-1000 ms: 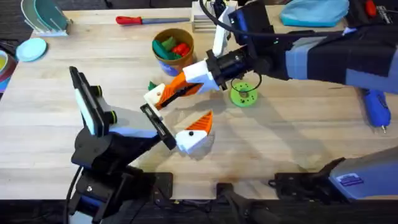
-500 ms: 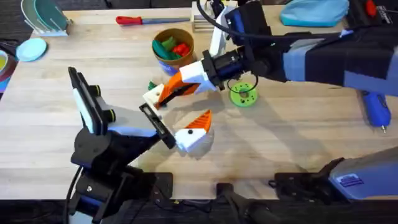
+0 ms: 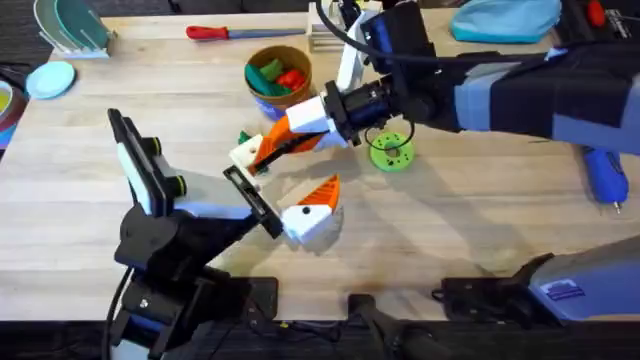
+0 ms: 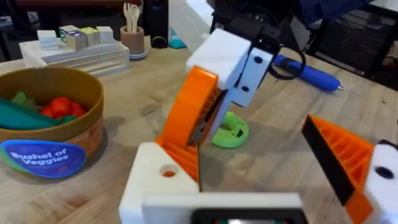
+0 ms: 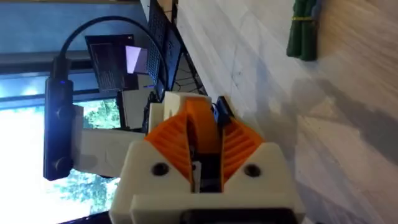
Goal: Pick up the gripper from the table and insert it into the empty holder that is missing its gripper. Then pick up a screw, insert it into the mounting hole, and use the screwdriver to tighten it. Finally, clean up the table by picking up the vegetable and placing it into the bucket.
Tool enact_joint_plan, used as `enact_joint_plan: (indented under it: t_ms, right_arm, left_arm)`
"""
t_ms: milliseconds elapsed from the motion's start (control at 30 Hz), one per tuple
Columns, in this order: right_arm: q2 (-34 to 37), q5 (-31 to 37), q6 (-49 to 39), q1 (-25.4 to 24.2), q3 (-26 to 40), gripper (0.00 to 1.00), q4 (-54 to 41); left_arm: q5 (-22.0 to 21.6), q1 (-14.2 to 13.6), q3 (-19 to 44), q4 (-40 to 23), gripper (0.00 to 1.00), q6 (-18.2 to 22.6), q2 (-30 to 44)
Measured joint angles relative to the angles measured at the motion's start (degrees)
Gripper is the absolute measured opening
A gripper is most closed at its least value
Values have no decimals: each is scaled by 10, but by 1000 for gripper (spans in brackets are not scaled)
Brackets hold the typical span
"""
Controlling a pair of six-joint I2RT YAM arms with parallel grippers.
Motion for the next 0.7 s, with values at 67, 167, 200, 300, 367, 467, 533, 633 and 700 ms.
enact_joint_plan:
  t_ms: [67,167,200,300,367,467,533,633,700]
  right_arm:
    - [0,0,0,0,0,222,-2]
    - [0,0,0,0,0,234,-3]
    - [0,0,0,0,0,239,-3]
    - [0,0,3,0,0,246,-3]
    - [0,0,8,0,0,249,-3]
    - [0,-1,11,-1,0,298,-3]
    - [0,-3,12,-2,0,336,-3]
    - [0,-4,14,-2,0,386,-3]
    - [0,-5,15,-2,0,412,-3]
  left_arm:
    - [0,0,0,-1,993,2,0]
    - [0,0,0,-2,993,2,0]
    - [0,0,0,-2,993,3,0]
    - [0,0,0,-2,993,4,0]
    - [0,0,0,-2,993,4,0]
    - [0,0,0,-2,993,5,0]
    - [0,0,0,-1,993,6,0]
    - [0,0,0,-1,993,9,0]
    - [1,-2,0,-2,993,9,0]
